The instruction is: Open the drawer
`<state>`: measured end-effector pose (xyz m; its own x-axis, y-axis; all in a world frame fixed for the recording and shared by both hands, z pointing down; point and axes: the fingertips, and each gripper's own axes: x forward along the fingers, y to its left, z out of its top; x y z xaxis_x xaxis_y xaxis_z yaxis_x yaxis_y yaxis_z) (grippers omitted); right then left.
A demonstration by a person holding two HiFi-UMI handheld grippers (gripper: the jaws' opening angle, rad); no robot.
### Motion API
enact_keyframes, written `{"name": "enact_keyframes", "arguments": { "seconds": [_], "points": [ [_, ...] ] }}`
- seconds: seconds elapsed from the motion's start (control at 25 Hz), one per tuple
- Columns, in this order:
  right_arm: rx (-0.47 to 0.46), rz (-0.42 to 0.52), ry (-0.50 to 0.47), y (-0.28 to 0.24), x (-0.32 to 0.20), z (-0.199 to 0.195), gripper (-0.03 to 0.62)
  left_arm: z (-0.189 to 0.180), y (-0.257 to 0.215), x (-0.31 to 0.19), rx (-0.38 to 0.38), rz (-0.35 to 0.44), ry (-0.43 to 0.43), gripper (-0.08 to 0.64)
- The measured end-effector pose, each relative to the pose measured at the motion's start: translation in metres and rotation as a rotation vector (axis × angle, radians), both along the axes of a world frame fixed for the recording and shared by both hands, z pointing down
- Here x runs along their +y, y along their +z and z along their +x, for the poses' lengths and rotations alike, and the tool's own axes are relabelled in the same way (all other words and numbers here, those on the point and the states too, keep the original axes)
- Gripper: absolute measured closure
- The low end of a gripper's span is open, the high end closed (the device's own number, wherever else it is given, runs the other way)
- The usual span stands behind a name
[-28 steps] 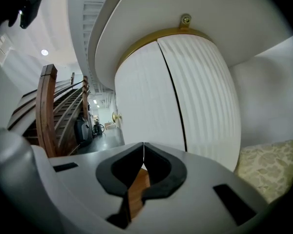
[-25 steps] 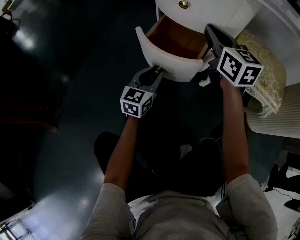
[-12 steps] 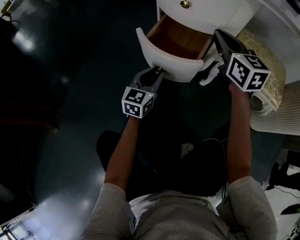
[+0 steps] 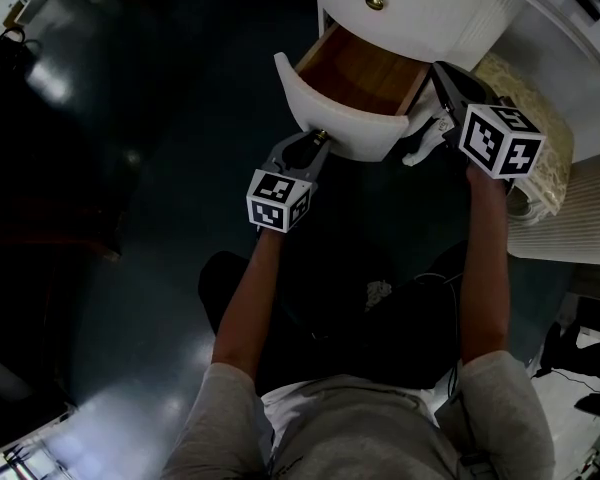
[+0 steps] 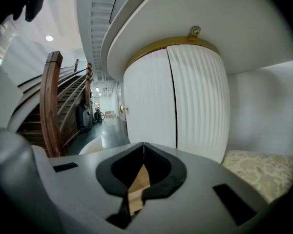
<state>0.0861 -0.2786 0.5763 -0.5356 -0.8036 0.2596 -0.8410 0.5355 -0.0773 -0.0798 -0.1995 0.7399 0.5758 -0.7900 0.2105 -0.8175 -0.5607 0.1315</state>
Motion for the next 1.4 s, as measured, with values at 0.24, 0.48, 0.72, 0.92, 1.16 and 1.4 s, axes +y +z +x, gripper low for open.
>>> {"name": "enact_keyframes", "arguments": {
  "seconds": [0.24, 0.48, 0.72, 0.92, 1.16, 1.4],
  "points": [
    [0.009, -0.036, 0.005, 0.006, 0.005, 0.003, 0.577, -0.002, 0.0, 0.005, 0.008, 0.002, -0.002, 0.457],
    [0.018, -0.048, 0.01, 0.006, 0.014, 0.004, 0.577, -0.008, 0.0, 0.011, 0.015, 0.006, -0.007, 0.457],
    [-0.013, -0.048, -0.006, 0.0, 0.029, -0.001, 0.577, -0.01, 0.0, 0.016, 0.033, 0.021, -0.007, 0.457],
    [0.021, -0.058, -0.01, 0.007, 0.031, -0.002, 0.577, -0.009, 0.0, 0.015, 0.034, 0.022, -0.007, 0.457],
    [0.062, -0.072, -0.037, 0.015, 0.037, -0.009, 0.577, -0.014, 0.0, 0.023, 0.04, 0.027, 0.0, 0.457],
    [0.081, -0.089, -0.042, 0.024, 0.039, -0.001, 0.577, -0.017, 0.001, 0.027, 0.036, 0.026, -0.01, 0.457]
  ]
}}
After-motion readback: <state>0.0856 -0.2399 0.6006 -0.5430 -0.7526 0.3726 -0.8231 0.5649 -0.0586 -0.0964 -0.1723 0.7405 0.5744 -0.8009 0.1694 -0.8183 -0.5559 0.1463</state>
